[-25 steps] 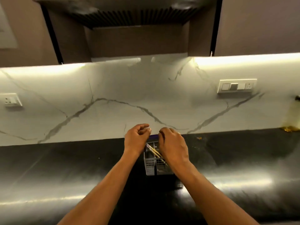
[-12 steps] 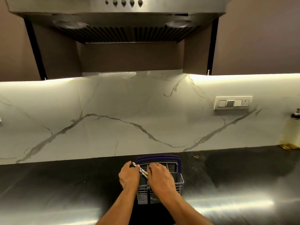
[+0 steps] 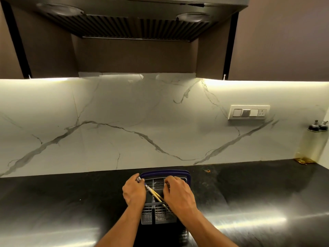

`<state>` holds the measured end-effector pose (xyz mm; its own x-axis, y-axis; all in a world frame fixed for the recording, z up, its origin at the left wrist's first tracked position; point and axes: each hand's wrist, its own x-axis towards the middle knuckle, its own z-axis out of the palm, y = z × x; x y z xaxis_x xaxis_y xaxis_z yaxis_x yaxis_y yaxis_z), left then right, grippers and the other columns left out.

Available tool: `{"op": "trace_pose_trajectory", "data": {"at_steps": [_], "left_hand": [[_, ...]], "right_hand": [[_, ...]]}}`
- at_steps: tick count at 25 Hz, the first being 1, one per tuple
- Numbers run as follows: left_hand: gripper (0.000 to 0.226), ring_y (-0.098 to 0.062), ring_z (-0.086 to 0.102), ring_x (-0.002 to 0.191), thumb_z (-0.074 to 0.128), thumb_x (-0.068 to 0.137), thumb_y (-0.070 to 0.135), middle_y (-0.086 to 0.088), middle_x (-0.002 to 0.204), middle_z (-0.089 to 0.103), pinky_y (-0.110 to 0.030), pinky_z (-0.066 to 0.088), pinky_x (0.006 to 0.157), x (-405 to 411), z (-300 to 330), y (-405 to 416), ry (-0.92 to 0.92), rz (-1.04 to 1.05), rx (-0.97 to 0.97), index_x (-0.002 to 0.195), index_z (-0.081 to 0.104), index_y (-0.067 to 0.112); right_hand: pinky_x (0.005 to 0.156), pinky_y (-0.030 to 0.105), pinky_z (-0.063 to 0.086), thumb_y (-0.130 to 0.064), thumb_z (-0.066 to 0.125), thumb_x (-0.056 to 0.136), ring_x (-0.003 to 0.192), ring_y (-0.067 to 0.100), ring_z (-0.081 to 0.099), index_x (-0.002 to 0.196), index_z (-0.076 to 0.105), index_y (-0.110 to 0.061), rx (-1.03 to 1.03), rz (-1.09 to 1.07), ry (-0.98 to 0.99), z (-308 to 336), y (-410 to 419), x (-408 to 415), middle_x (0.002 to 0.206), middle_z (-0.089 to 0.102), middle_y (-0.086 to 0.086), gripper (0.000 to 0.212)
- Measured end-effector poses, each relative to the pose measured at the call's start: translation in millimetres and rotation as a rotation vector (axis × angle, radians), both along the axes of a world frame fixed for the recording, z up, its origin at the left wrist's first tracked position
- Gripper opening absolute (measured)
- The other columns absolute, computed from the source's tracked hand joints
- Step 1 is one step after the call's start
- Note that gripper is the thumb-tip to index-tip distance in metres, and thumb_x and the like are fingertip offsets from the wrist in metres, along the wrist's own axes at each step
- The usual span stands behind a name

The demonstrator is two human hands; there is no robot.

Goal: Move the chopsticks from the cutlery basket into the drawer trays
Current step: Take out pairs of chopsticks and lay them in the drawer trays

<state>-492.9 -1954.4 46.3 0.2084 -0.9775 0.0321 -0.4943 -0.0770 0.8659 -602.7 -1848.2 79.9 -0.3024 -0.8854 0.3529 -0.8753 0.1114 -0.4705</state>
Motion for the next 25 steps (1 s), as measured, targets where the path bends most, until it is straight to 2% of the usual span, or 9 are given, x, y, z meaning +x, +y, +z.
{"op": "trace_pose_trajectory", "data": {"at_steps": [2, 5, 8, 9, 12, 14, 18, 22, 25], "left_hand": [[0.031, -0.018, 0.068, 0.084, 0.067, 0.090, 0.020, -0.005, 0.100, 0.071, -0.041, 0.060, 0.077, 2.3, -3.8, -3.7, -0.021, 0.020, 0.000, 0.120, 0.067, 0.020], [0.026, -0.017, 0.069, 0.077, 0.068, 0.089, 0.019, -0.004, 0.093, 0.071, -0.037, 0.061, 0.071, 9.2, 2.9, -0.4, 0.022, 0.016, -0.014, 0.114, 0.070, 0.020], [0.020, -0.013, 0.068, 0.062, 0.066, 0.090, 0.014, -0.002, 0.083, 0.069, -0.022, 0.054, 0.052, 19.4, 25.5, 11.4, 0.104, -0.029, -0.037, 0.110, 0.069, 0.018], [0.020, -0.011, 0.067, 0.061, 0.065, 0.091, 0.013, -0.001, 0.083, 0.069, -0.020, 0.052, 0.051, 23.2, 34.2, 12.9, 0.108, -0.047, -0.069, 0.109, 0.069, 0.019], [0.026, -0.011, 0.069, 0.075, 0.068, 0.089, 0.015, -0.004, 0.098, 0.073, -0.024, 0.057, 0.070, 35.6, 70.7, 17.7, 0.071, -0.124, -0.225, 0.115, 0.069, 0.015], [0.028, -0.012, 0.071, 0.079, 0.069, 0.088, 0.015, -0.005, 0.099, 0.075, -0.030, 0.060, 0.078, 43.8, 99.8, 22.3, 0.066, -0.202, -0.345, 0.116, 0.069, 0.013], [0.025, -0.012, 0.074, 0.078, 0.074, 0.085, 0.012, -0.005, 0.090, 0.076, -0.034, 0.063, 0.077, 52.9, 163.3, 39.4, 0.140, -0.376, -0.487, 0.109, 0.073, 0.011], [0.022, -0.012, 0.075, 0.073, 0.077, 0.082, 0.008, 0.000, 0.079, 0.074, -0.036, 0.063, 0.074, 55.6, 206.6, 59.9, 0.217, -0.498, -0.533, 0.103, 0.075, 0.011], [0.022, -0.014, 0.075, 0.072, 0.075, 0.082, 0.008, -0.001, 0.080, 0.074, -0.035, 0.063, 0.074, 60.1, 225.1, 72.5, 0.260, -0.544, -0.552, 0.105, 0.075, 0.011]], "right_hand": [[0.070, 0.022, 0.047, -0.031, 0.049, 0.098, 0.084, 0.011, 0.060, 0.107, 0.064, -0.022, 0.009, -0.009, -0.011, -3.3, 4.6, -5.0, 0.102, 0.066, -0.005, 0.019], [0.071, 0.022, 0.047, -0.030, 0.049, 0.098, 0.085, 0.011, 0.061, 0.107, 0.065, -0.022, 0.026, -0.023, -0.024, -4.7, 9.0, -7.2, 0.102, 0.067, -0.005, 0.019], [0.071, 0.022, 0.049, -0.029, 0.051, 0.098, 0.083, 0.011, 0.061, 0.105, 0.064, -0.021, 0.026, -0.005, -0.049, -2.0, 10.3, -3.9, 0.100, 0.066, -0.004, 0.017], [0.072, 0.023, 0.051, -0.029, 0.052, 0.097, 0.083, 0.011, 0.061, 0.105, 0.064, -0.021, 0.021, 0.004, -0.061, 0.6, 11.0, -1.9, 0.099, 0.066, -0.003, 0.016], [0.082, 0.029, 0.055, -0.028, 0.056, 0.096, 0.091, 0.014, 0.063, 0.112, 0.064, -0.020, 0.008, 0.025, -0.102, 11.6, 11.6, 4.8, 0.106, 0.066, -0.001, 0.019], [0.089, 0.032, 0.055, -0.029, 0.058, 0.095, 0.101, 0.015, 0.063, 0.121, 0.062, -0.021, -0.025, 0.048, -0.158, 23.4, 12.4, 9.6, 0.116, 0.066, 0.000, 0.028], [0.095, 0.033, 0.051, -0.038, 0.055, 0.097, 0.114, 0.015, 0.060, 0.140, 0.047, -0.023, -0.070, 0.112, -0.242, 57.5, 11.8, 21.5, 0.132, 0.059, 0.001, 0.047], [0.090, 0.029, 0.053, -0.036, 0.057, 0.097, 0.104, 0.015, 0.066, 0.137, 0.053, -0.021, -0.188, 0.126, -0.263, 90.9, 13.8, 27.7, 0.124, 0.066, 0.002, 0.044], [0.077, 0.028, 0.059, -0.034, 0.059, 0.095, 0.076, 0.010, 0.066, 0.118, 0.067, -0.021, -0.257, 0.144, -0.267, 107.3, 23.6, 28.5, 0.095, 0.072, 0.000, 0.027]]}}
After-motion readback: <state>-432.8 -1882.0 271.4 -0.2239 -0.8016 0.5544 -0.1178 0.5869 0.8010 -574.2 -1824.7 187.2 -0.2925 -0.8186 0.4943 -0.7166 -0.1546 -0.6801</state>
